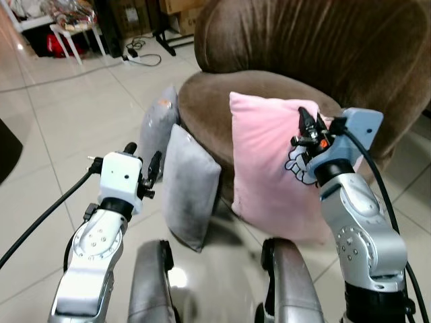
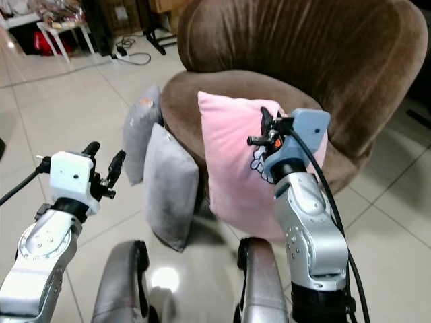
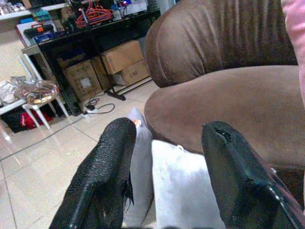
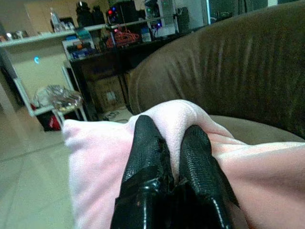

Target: Move the pillow to the sofa from floor

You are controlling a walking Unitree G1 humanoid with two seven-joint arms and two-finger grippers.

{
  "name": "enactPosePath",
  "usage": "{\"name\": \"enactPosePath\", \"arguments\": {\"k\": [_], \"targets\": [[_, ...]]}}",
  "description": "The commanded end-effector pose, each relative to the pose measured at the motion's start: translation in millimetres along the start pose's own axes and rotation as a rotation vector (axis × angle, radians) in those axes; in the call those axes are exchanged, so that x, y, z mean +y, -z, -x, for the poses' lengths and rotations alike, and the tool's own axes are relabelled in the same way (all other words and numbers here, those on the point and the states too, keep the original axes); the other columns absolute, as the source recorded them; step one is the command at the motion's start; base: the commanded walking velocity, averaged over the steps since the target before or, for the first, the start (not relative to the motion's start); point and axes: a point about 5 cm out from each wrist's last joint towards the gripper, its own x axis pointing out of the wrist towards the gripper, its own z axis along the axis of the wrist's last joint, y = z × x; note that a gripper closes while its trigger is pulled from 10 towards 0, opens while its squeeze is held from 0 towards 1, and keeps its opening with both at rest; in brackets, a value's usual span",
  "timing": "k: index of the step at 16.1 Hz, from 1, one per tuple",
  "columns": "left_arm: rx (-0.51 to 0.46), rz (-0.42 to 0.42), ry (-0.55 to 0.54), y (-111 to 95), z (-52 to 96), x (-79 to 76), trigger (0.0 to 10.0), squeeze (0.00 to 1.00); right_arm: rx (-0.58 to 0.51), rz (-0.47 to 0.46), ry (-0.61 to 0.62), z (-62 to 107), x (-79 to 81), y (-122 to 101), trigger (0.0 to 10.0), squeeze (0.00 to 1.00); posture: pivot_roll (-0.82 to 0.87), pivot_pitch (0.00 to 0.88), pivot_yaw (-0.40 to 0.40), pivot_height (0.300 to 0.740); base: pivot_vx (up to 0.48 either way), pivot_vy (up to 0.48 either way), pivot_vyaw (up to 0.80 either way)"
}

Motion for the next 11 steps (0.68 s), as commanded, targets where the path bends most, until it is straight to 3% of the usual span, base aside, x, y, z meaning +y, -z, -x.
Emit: {"name": "enactPosePath", "arguments": {"k": [1,7,11], "targets": [[-0.004,-0.008,-0.013,0,-1.1,0.6,10.0,0.00,-0.080,-0.004,-0.024,1.9,3.7,-18,10.0,0.00,-0.11,0.000,0.037,0.570,0.000,0.000,0.00],[-0.008,0.000,0.002,0,-5.0,-7.0,10.0,0.00,-0.084,-0.006,0.028,9.1,-2.7,-18,10.0,0.00,-0.13,0.000,0.053,0.625,0.000,0.000,0.00],[-0.002,0.010,0.003,3,-5.8,-10.0,10.0,0.00,-0.020,0.036,0.079,11.8,-11.3,-4,10.0,0.00,-0.12,0.000,0.049,0.670,0.000,0.000,0.00]]}}
